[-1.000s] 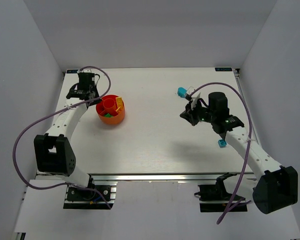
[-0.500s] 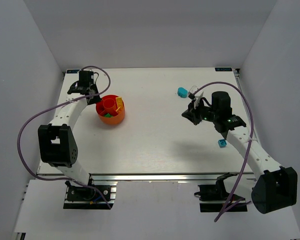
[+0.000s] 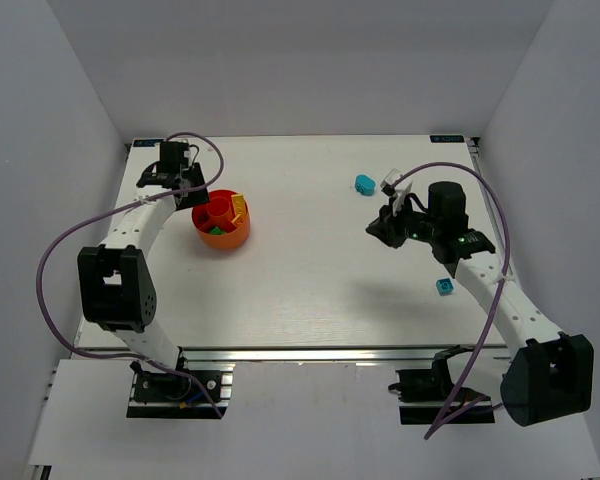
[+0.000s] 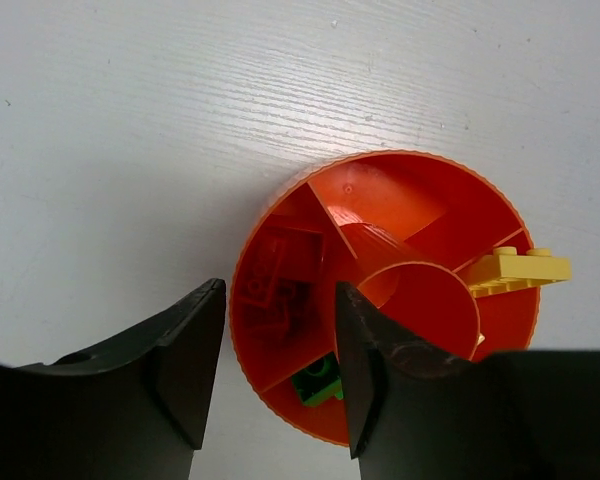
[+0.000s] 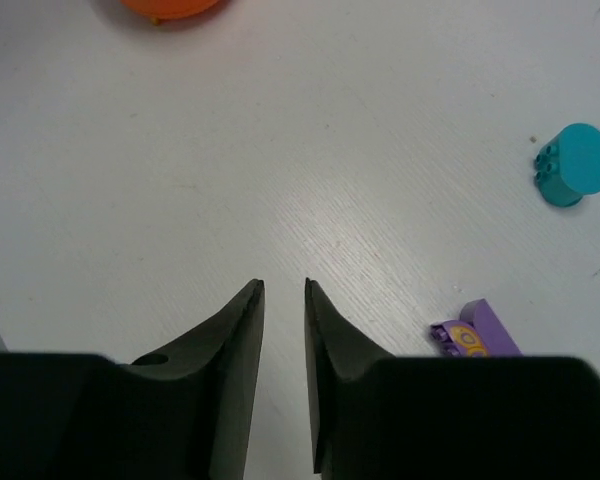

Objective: Sort the legos into containers by color

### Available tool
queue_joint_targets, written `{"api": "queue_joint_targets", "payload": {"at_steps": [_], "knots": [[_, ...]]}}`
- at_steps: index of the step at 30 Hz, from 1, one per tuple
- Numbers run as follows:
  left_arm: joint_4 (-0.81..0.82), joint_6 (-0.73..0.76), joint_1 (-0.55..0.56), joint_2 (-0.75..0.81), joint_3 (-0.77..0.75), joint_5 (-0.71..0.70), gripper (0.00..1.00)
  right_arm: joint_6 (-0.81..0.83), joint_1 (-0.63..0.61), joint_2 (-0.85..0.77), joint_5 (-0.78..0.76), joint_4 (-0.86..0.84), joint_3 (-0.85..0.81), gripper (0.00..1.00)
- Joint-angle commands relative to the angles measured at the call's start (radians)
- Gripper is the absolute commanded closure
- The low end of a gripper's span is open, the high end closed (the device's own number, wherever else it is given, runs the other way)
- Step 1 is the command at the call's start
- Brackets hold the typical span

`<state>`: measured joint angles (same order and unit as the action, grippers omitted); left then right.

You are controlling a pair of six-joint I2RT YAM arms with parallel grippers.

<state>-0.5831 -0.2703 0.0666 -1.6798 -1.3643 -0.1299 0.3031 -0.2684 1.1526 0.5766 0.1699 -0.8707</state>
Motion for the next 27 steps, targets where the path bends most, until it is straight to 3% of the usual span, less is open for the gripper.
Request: {"api": "queue_joint_targets", "payload": {"at_steps": [1, 3, 4, 6, 7, 8, 9, 10, 12, 14, 15, 16, 18, 23, 27], "knots": [[0.003, -0.004, -0.004, 0.025, -0.047, -0.01, 0.42, -0.002, 0.017, -0.001, 0.022, -0.012, -0.004, 0.68], [0.015, -0.013, -0.004, 0.081, -0.047, -0.019, 0.42, -0.001, 0.021, -0.001, 0.002, -0.012, -0.01, 0.56], [0.028, -0.024, -0.004, 0.112, -0.039, -0.017, 0.43, -0.001, 0.029, -0.001, -0.012, -0.012, -0.011, 0.42], [0.068, -0.036, -0.004, 0.216, -0.024, -0.002, 0.5, -0.008, 0.032, 0.004, -0.064, -0.015, -0.017, 0.32], [0.084, -0.047, -0.004, 0.256, -0.012, 0.042, 0.58, -0.007, 0.043, 0.021, -0.084, -0.02, -0.02, 0.26], [0.123, -0.049, -0.004, 0.343, 0.032, 0.079, 0.83, -0.007, 0.043, 0.036, -0.122, -0.012, -0.043, 0.25], [0.15, -0.052, -0.004, 0.388, 0.068, 0.122, 0.91, -0.002, 0.052, 0.073, -0.138, 0.003, -0.059, 0.24], [0.219, -0.049, -0.004, 0.478, 0.153, 0.256, 0.96, 0.007, 0.061, 0.097, -0.159, 0.038, -0.1, 0.22], [0.282, -0.044, -0.004, 0.55, 0.241, 0.393, 0.95, 0.051, 0.075, 0.165, -0.17, 0.083, -0.149, 0.2], [0.36, -0.02, -0.004, 0.603, 0.362, 0.619, 0.8, 0.158, 0.096, 0.206, -0.155, 0.152, -0.206, 0.15], [0.376, -0.007, -0.004, 0.641, 0.395, 0.678, 0.55, 0.207, 0.1, 0.252, -0.14, 0.189, -0.276, 0.12], [0.388, -0.001, -0.004, 0.657, 0.424, 0.717, 0.43, 0.325, 0.107, 0.274, -0.115, 0.236, -0.316, 0.11], [0.405, 0.008, -0.004, 0.699, 0.5, 0.777, 0.27, 0.402, 0.129, 0.355, -0.086, 0.353, -0.432, 0.11], [0.413, 0.065, 0.016, 0.788, 0.599, 0.765, 0.22, 0.364, 0.167, 0.541, -0.165, 0.454, -0.638, 0.12], [0.411, 0.068, 0.016, 0.856, 0.639, 0.77, 0.2, 0.402, 0.179, 0.628, -0.136, 0.543, -0.666, 0.11]]}}
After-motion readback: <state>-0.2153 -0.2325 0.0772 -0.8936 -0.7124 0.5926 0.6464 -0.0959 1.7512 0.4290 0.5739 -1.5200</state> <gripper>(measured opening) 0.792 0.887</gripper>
